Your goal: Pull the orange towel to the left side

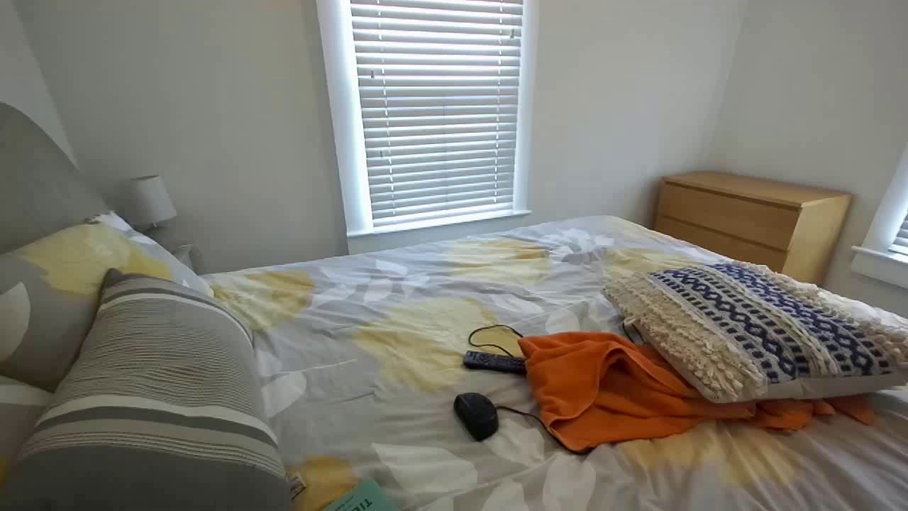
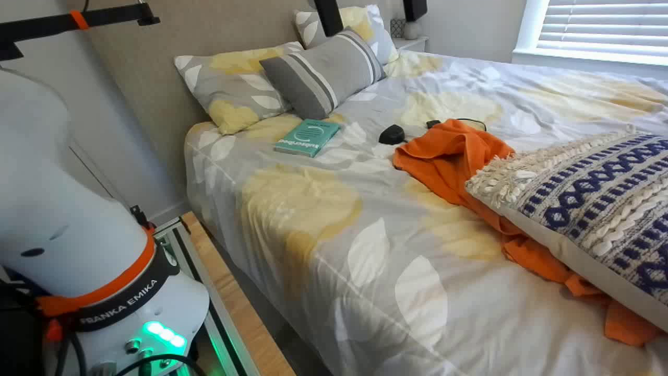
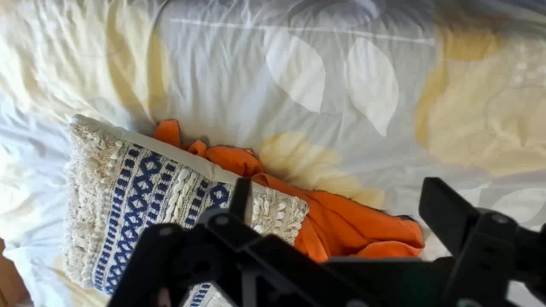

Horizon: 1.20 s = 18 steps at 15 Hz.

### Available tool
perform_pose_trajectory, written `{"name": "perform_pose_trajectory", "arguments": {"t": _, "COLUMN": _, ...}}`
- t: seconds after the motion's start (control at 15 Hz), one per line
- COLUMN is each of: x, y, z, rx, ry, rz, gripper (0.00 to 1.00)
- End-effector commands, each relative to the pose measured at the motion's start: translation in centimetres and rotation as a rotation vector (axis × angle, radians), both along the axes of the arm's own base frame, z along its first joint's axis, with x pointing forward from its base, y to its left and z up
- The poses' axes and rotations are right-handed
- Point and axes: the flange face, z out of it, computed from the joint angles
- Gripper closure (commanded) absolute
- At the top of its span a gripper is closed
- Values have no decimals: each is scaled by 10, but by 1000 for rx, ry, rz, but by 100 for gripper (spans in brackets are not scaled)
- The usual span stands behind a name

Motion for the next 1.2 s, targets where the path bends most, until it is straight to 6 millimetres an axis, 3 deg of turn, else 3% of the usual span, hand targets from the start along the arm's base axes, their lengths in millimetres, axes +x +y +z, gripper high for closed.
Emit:
{"name": "perform_pose_trajectory", "arguments": {"t": 0.0, "x": 0, "y": 0, "z": 1, "rx": 0, "ry": 1, "rz": 0, "gripper": 0}}
{"name": "perform_pose_trajectory", "arguments": {"t": 0.73, "x": 0, "y": 0, "z": 1, "rx": 0, "ry": 1, "rz": 0, "gripper": 0}}
{"name": "perform_pose_trajectory", "arguments": {"t": 1.13, "x": 67, "y": 4, "z": -16, "rx": 130, "ry": 8, "rz": -118, "gripper": 0}}
